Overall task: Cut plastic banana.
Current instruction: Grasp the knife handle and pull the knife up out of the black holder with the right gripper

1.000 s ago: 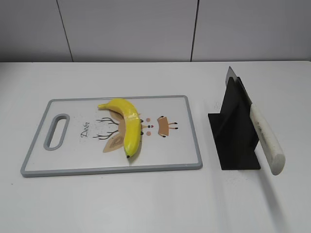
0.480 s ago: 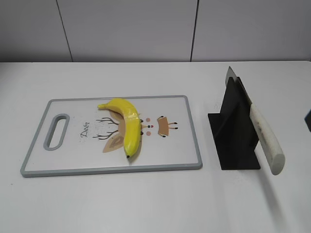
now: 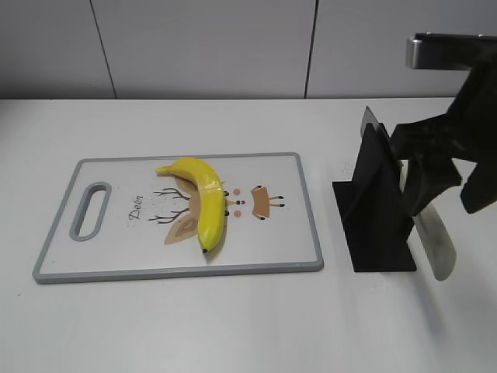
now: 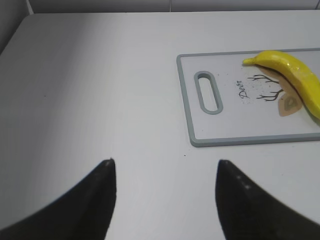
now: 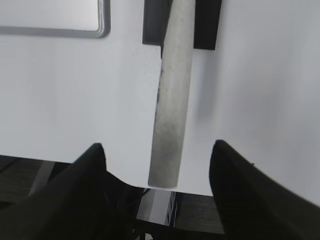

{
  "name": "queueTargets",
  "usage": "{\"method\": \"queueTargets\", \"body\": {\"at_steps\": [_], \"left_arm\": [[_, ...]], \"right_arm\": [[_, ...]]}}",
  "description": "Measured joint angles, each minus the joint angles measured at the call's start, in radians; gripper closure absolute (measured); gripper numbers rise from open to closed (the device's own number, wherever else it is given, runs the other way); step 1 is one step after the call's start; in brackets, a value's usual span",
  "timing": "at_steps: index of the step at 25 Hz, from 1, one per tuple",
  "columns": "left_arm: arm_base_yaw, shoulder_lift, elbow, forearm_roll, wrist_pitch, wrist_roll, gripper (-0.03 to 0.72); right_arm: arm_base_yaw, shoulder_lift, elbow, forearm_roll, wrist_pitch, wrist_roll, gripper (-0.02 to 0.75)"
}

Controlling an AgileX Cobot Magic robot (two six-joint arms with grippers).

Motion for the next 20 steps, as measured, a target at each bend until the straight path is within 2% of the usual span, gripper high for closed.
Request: {"method": "queueTargets", "body": {"at_steps": [4,9,15,20], "left_arm": [[0.000,0.000,0.000,0.000,0.000,0.000,0.102],[0.000,0.000,0.000,0.000,0.000,0.000,0.103],[0.000,0.000,0.000,0.000,0.000,0.000,0.103],[0.000,0.000,0.000,0.000,0.000,0.000,0.106]], "right_arm": [[0.001,0.094,-0.008,-0.012,-0.058,0.019,0.241],[0.002,0.189,-0.008,-0.065,-0.067,0.037,0.241],[0.002,0.243,-0.009,-0.071,-0.094,0.043,0.244],[0.002,0.261,-0.009,-0.029,-0.061,0.044,0.335]]}}
